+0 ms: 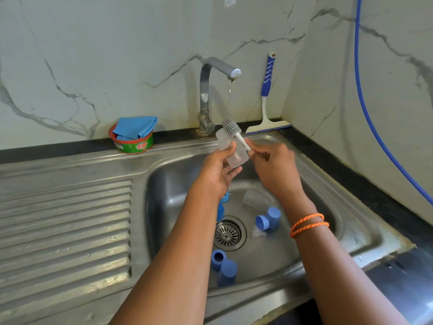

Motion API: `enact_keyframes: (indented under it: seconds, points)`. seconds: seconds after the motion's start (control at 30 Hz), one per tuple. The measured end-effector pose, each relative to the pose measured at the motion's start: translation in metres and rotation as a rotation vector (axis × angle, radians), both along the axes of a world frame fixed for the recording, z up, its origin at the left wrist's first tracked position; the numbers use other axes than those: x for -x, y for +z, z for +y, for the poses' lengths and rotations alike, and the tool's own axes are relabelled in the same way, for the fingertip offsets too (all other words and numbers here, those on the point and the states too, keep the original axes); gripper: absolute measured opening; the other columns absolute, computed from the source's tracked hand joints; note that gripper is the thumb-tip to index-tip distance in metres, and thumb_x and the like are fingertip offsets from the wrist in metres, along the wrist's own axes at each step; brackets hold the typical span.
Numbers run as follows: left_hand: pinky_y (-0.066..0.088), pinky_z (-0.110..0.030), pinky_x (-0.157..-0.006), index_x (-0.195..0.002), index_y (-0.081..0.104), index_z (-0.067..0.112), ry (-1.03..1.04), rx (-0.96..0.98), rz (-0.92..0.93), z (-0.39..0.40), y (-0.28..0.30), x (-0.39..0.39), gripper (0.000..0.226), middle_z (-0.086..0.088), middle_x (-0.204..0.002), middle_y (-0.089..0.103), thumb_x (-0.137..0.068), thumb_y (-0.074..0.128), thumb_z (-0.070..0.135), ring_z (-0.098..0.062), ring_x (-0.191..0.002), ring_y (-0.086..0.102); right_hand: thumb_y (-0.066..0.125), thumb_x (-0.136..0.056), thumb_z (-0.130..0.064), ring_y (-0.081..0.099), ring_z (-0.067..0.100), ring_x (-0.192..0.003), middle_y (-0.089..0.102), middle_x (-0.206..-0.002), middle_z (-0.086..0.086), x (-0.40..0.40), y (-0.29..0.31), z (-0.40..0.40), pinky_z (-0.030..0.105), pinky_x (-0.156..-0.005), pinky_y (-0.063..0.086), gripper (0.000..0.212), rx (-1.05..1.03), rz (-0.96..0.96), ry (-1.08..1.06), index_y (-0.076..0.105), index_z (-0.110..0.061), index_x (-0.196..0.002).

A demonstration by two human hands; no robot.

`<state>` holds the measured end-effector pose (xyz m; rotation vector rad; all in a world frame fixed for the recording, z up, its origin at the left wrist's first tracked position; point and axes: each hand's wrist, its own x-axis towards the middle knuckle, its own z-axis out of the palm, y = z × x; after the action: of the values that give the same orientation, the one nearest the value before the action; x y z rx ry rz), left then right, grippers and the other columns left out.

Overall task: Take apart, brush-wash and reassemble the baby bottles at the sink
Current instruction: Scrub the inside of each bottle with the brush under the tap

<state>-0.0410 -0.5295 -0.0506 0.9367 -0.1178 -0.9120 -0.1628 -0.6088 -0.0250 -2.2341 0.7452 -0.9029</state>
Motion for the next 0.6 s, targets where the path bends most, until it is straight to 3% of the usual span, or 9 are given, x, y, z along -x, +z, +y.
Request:
enact_keyframes:
  seconds: [0.1, 0.2, 0.3, 0.43, 0.53, 0.6]
  points:
    - [0.055, -0.044, -0.101, -0.13, 0.061, 0.006, 0.043, 0.0, 0.019, -0.001, 0.002, -0.001, 0.035, -0.018, -0.125, 0.071, -0.099, 0.07, 0.02, -0.03, -0.113, 0.07, 0.064, -0.104, -0.023, 0.046, 0.002, -0.054, 0.063, -0.064, -0.015, 0.004, 0.004, -0.005, 0.012, -0.051, 0.037, 0.032, -0.059, 0.01, 0.063, 0.074, -0.041, -0.13]
    - [0.054, -0.052, -0.103, -0.139, 0.053, 0.005, 0.162, 0.028, 0.127, -0.001, 0.002, -0.006, 0.041, -0.02, -0.131, 0.067, -0.103, 0.063, 0.023, -0.035, -0.118, 0.067, 0.066, -0.104, -0.021, 0.036, 0.004, -0.046, 0.049, -0.054, -0.012, 0.015, 0.007, -0.011, 0.017, -0.045, 0.035, 0.031, -0.236, 0.104, 0.161, 0.076, -0.04, -0.126]
    - [0.056, -0.053, -0.097, -0.145, 0.047, 0.008, 0.295, 0.077, 0.235, 0.003, 0.003, -0.014, 0.042, -0.021, -0.133, 0.062, -0.108, 0.052, 0.028, -0.037, -0.116, 0.065, 0.064, -0.105, -0.02, 0.034, 0.007, -0.042, 0.048, -0.057, -0.003, 0.027, 0.013, -0.01, 0.02, -0.039, 0.029, 0.03, -0.422, 0.203, 0.285, 0.078, -0.042, -0.12]
    - [0.055, -0.04, -0.077, -0.135, 0.058, 0.018, 0.281, -0.132, 0.107, 0.007, 0.008, -0.01, 0.052, -0.012, -0.117, 0.069, -0.105, 0.045, 0.058, -0.028, -0.103, 0.067, 0.063, -0.106, -0.021, 0.036, 0.008, -0.044, 0.051, -0.059, -0.001, 0.026, 0.015, -0.007, 0.021, -0.039, 0.029, 0.029, -0.452, 0.186, 0.316, 0.078, -0.042, -0.121]
    - [0.051, -0.037, -0.078, -0.113, 0.064, 0.028, 0.188, -0.216, -0.05, 0.006, 0.012, -0.002, 0.065, -0.006, -0.104, 0.076, -0.096, 0.031, 0.081, -0.024, -0.096, 0.072, 0.064, -0.105, -0.022, 0.036, 0.01, -0.048, 0.05, -0.054, -0.008, 0.013, 0.005, -0.001, 0.021, -0.04, 0.031, 0.029, -0.416, 0.05, 0.262, 0.078, -0.04, -0.122]
    - [0.052, -0.038, -0.08, -0.112, 0.066, 0.025, 0.147, -0.229, -0.082, 0.004, 0.012, 0.002, 0.073, -0.008, -0.104, 0.078, -0.093, 0.028, 0.084, -0.025, -0.099, 0.072, 0.065, -0.105, -0.023, 0.039, 0.008, -0.051, 0.054, -0.053, -0.014, 0.003, -0.003, 0.006, 0.021, -0.045, 0.036, 0.027, -0.332, -0.028, 0.214, 0.078, -0.038, -0.124]
